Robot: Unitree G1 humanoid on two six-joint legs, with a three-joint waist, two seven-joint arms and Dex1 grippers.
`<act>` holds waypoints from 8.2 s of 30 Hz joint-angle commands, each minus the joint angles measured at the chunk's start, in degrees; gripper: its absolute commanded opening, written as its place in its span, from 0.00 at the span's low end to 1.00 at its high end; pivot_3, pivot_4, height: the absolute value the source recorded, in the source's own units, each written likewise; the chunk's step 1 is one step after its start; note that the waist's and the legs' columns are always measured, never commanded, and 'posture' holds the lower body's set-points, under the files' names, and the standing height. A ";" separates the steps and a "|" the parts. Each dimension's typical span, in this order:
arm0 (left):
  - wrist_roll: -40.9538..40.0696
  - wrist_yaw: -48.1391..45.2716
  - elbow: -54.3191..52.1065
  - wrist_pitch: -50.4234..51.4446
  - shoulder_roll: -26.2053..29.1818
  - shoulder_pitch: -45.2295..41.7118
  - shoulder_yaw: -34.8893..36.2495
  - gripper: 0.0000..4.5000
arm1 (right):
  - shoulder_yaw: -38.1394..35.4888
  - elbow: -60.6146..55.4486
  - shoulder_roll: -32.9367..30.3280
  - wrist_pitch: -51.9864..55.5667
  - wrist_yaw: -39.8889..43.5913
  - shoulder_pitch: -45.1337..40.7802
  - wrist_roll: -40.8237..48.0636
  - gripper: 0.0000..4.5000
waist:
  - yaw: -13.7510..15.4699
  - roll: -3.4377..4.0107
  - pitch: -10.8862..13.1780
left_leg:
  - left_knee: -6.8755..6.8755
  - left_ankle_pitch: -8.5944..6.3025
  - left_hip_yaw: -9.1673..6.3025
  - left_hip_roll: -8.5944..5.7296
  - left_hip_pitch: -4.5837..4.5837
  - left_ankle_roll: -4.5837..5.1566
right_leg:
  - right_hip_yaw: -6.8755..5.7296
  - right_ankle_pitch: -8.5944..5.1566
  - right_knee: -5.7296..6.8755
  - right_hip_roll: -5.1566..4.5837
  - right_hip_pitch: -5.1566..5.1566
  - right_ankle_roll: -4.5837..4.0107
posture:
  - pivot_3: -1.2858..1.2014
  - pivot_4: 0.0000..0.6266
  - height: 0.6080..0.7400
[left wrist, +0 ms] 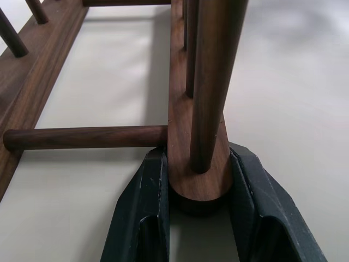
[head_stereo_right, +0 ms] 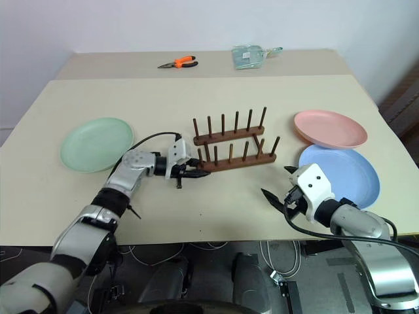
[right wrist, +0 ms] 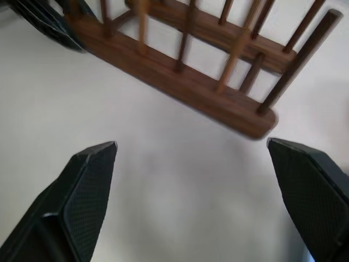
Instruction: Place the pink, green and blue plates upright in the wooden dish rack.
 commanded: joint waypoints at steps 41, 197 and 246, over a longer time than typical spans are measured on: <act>2.38 40.90 -25.81 23.23 -4.67 14.92 1.60 0.22 | 13.41 26.61 6.45 -9.14 -7.13 -26.75 -19.45 0.12 | -0.11 0.01 -0.14 | -0.27 -0.07 0.02 -0.03 0.81 0.08 | -0.01 -0.42 0.08 -0.07 0.62 0.09 | 0.52 0.24 1.00; -24.47 40.24 -57.88 31.71 4.69 29.03 9.98 0.81 | -1.23 5.74 33.96 18.22 -24.50 -43.98 21.49 0.00 | -1.44 -0.13 0.32 | -0.43 0.13 -0.41 -0.02 -0.17 -0.23 | -0.09 -0.25 0.01 0.11 -0.28 -0.28 | 0.52 0.24 1.00; -19.68 32.45 -50.39 29.97 2.26 22.76 4.00 0.82 | -4.29 2.27 0.33 13.44 -14.41 -3.77 -1.13 0.99 | -0.33 0.00 0.23 | -0.22 0.04 -0.17 0.01 -0.13 -0.08 | -0.06 -0.42 -0.23 0.02 0.02 -0.09 | 0.52 0.24 1.00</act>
